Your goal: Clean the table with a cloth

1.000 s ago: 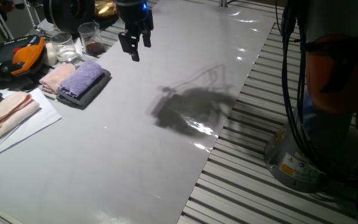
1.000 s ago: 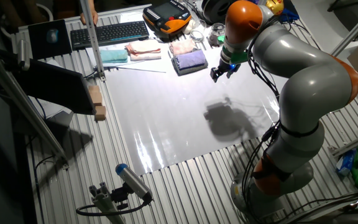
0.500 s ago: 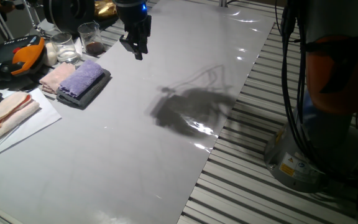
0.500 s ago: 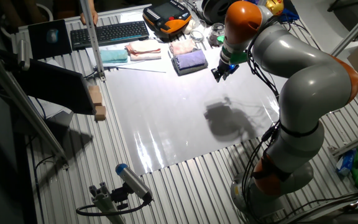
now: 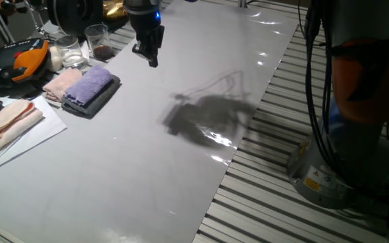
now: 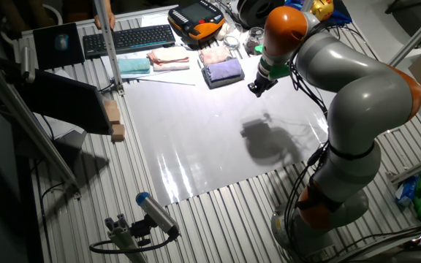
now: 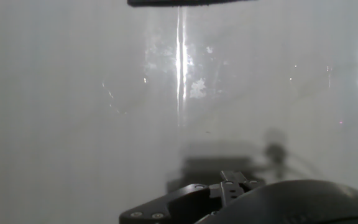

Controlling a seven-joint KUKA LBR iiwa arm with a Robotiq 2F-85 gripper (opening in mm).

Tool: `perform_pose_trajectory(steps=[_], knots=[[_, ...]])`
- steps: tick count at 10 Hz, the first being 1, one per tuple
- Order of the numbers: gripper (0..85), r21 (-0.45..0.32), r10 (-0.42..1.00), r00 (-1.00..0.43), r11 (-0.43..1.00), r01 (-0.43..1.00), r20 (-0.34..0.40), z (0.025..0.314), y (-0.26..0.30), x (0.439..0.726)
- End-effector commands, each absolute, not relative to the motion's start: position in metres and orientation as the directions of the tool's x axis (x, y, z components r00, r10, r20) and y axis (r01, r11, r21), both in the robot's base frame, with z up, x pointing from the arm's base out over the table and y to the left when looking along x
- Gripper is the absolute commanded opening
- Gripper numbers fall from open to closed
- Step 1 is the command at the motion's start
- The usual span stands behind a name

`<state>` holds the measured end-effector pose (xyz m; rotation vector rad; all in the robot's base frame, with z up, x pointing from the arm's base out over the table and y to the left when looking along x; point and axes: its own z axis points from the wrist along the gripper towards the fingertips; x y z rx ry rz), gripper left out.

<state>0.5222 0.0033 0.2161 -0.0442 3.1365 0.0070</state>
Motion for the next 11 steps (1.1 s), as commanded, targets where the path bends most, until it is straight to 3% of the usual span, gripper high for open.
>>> perform_pose_trajectory(steps=[1,6,11], knots=[[0.0,0.004,-0.027,-1.0,1.0,-0.027,-0.01,0.213,0.003,0.524],[0.0,0.015,-0.011,-0.999,1.0,-0.011,-0.042,0.207,0.004,0.537],[0.0,0.01,-0.022,-1.0,1.0,-0.022,-0.017,0.209,0.001,0.554]])
